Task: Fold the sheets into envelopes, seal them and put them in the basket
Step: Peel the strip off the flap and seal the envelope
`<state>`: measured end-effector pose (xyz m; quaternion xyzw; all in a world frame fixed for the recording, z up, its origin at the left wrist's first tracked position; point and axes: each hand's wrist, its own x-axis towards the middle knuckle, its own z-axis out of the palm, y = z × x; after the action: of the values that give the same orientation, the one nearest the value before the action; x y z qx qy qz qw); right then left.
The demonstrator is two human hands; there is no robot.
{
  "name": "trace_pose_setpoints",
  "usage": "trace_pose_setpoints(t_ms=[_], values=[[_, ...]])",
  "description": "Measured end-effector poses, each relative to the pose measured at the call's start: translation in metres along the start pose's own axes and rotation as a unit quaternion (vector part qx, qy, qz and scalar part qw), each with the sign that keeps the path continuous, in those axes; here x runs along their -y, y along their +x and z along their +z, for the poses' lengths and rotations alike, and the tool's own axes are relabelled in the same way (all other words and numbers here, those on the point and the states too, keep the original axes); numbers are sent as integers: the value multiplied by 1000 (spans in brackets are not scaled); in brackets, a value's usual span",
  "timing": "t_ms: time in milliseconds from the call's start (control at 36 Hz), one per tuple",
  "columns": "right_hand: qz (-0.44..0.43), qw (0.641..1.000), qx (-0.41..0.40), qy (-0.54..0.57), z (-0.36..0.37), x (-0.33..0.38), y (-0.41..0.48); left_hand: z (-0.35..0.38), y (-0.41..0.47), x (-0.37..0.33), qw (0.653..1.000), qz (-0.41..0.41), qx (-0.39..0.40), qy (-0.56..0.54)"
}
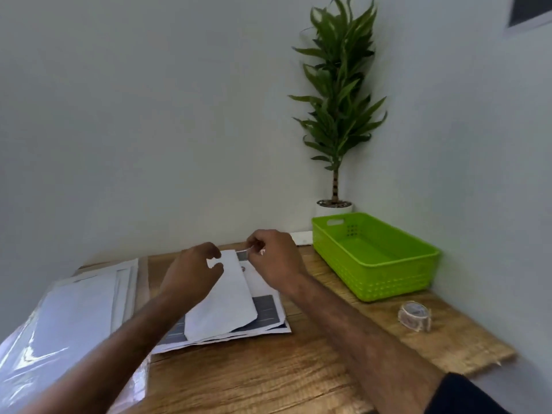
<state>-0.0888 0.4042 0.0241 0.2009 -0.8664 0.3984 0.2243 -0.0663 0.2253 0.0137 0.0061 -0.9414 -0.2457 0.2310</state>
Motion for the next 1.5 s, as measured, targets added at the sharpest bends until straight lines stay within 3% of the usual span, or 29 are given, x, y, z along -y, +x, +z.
trace_pose_setpoints(t_ms=[194,306,389,528,750,1500], values=[[-8,992,-120,43,-86,-3,-71,28,-47,-86,992,102,12,-73],[-7,978,-210,16,-129,-34,-106,56,-76,-135,980,136,40,-141],[19,973,-230,-5,-157,-72,-125,79,-92,-164,969,153,69,-180],[75,978,-194,-27,-185,-121,-149,104,-105,-199,961,157,115,-195],[133,990,-48,-18,-186,-141,-156,130,-108,-207,963,159,138,-166],[139,990,-17,-25,-186,-147,-154,136,-106,-209,965,222,90,-103]])
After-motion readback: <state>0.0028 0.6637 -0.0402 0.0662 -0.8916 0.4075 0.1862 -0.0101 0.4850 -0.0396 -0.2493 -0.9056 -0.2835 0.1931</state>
